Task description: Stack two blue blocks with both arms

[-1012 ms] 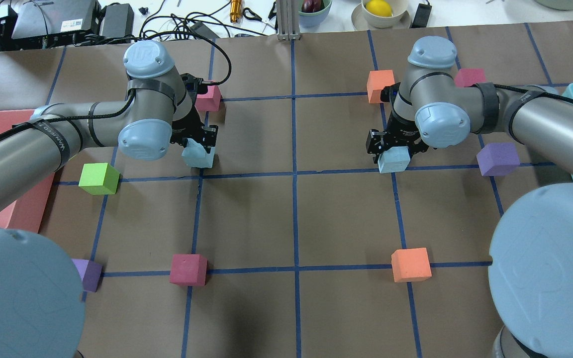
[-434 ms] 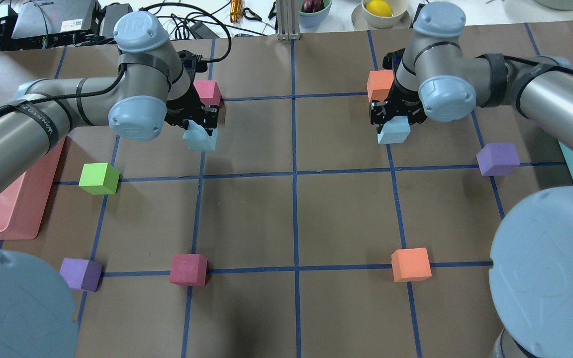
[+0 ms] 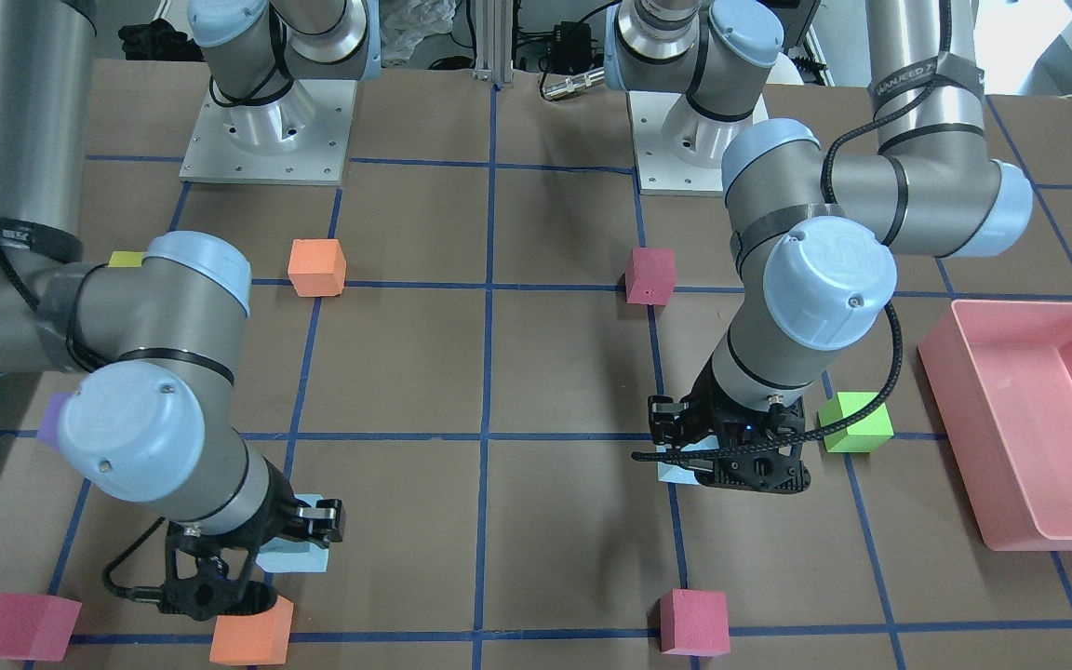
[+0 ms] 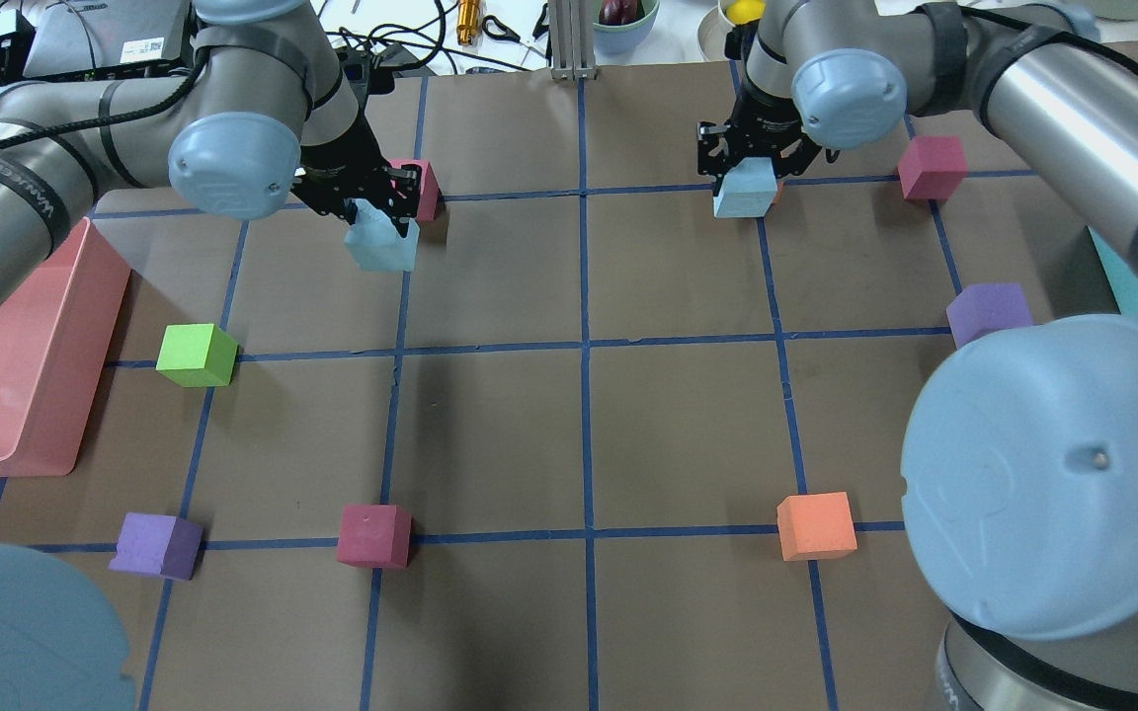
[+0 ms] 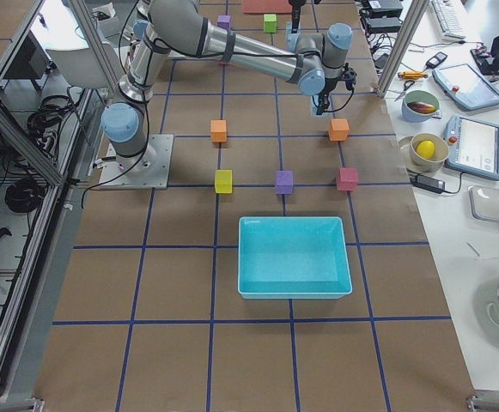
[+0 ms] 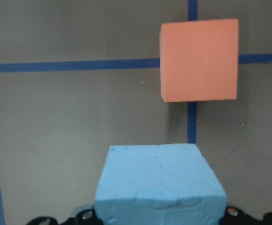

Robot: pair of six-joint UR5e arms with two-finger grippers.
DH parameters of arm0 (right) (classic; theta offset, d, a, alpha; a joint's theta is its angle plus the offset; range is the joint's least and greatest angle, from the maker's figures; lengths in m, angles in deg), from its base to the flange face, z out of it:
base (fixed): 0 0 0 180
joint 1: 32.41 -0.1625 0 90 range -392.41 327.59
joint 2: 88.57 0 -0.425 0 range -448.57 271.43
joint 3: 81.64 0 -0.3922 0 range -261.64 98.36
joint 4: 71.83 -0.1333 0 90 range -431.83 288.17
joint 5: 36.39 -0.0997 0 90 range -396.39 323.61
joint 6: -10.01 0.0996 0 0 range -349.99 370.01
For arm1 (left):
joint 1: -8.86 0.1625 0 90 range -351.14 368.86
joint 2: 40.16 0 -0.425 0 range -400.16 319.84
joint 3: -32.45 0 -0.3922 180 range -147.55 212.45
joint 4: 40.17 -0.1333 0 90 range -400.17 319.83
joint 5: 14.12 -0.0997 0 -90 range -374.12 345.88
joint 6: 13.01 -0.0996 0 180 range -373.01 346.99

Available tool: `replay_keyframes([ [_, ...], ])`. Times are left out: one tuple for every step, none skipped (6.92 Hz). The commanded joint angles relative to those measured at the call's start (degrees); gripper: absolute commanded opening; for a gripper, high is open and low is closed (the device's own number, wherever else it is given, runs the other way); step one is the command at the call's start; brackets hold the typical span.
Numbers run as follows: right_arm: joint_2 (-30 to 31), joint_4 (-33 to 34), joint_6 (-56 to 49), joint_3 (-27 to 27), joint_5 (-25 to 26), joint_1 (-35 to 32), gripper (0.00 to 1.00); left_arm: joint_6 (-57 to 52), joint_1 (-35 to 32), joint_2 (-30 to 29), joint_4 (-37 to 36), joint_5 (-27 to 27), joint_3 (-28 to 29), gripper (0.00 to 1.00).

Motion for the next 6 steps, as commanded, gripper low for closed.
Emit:
replay_keyframes([
  [-7.09,-0.52,6.37,9.05,-0.16,-5.2,0.0,0.67,0.0,0.71,2.95,-0.25,2.03,0.14],
  [-9.99,-0.43,9.01,11.09,-0.07,-7.92,0.0,1.28,0.09,0.18,2.95,-0.08,2.3,0.14],
  [-12.2,-0.08,9.82,12.33,-0.16,-9.34,0.0,1.28,0.35,-0.52,2.86,-0.08,2.82,0.14],
  [-13.17,-0.08,9.91,12.69,-0.25,-10.49,0.0,1.63,0.44,-1.48,2.86,0.27,3.43,0.14],
  [-14.14,0.1,12.52,12.78,-0.25,-11.81,0.0,1.55,0.44,-1.75,2.86,-0.07,3.61,0.14],
  [-14.76,0.1,13.33,12.86,-0.25,-12.25,0.0,1.46,0.53,-1.84,2.77,-0.07,3.62,0.14],
])
